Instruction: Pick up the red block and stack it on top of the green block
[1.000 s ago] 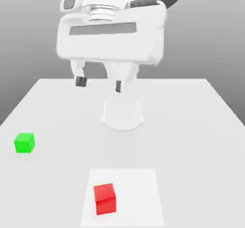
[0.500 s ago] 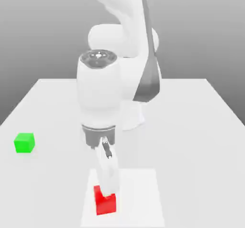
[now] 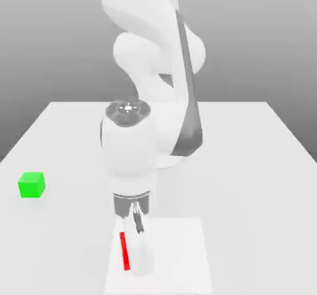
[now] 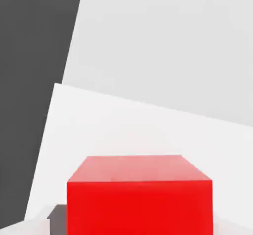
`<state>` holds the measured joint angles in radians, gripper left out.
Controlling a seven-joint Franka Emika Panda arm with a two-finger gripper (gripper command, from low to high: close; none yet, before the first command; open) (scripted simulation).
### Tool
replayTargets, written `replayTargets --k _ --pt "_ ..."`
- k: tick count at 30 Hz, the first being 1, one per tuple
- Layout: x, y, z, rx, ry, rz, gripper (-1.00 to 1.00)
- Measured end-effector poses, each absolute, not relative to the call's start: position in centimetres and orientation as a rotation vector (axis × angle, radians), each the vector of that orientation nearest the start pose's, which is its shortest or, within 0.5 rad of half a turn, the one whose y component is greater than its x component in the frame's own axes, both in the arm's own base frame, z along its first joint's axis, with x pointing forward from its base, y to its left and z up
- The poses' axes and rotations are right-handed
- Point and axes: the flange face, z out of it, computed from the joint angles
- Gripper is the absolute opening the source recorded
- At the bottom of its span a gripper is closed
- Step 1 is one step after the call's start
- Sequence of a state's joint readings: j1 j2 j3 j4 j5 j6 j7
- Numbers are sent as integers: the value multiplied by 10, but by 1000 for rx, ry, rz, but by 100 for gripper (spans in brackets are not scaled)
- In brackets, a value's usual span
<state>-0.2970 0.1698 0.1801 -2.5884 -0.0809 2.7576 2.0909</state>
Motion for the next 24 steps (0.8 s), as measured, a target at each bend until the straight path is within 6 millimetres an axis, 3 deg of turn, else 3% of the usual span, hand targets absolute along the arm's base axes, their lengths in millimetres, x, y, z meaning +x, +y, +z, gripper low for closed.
replayTargets --k 1,4,7,11,14,15,20,21,24 --pt "437 -58 206 -1480 2772 -6 -100" --pt "407 -139 217 -1226 2908 -20 -100" --pt "352 -228 226 -881 3040 -25 -100" --pt "266 -304 237 -472 3127 -19 -100" --pt "201 -336 245 -203 3142 -8 -100" --pt "190 -340 242 -155 3141 -5 -100" --pt "181 -344 197 -118 3138 -2 -100" --pt "181 -343 187 -118 3138 -2 100" --pt "181 -343 187 -118 3138 -2 100"
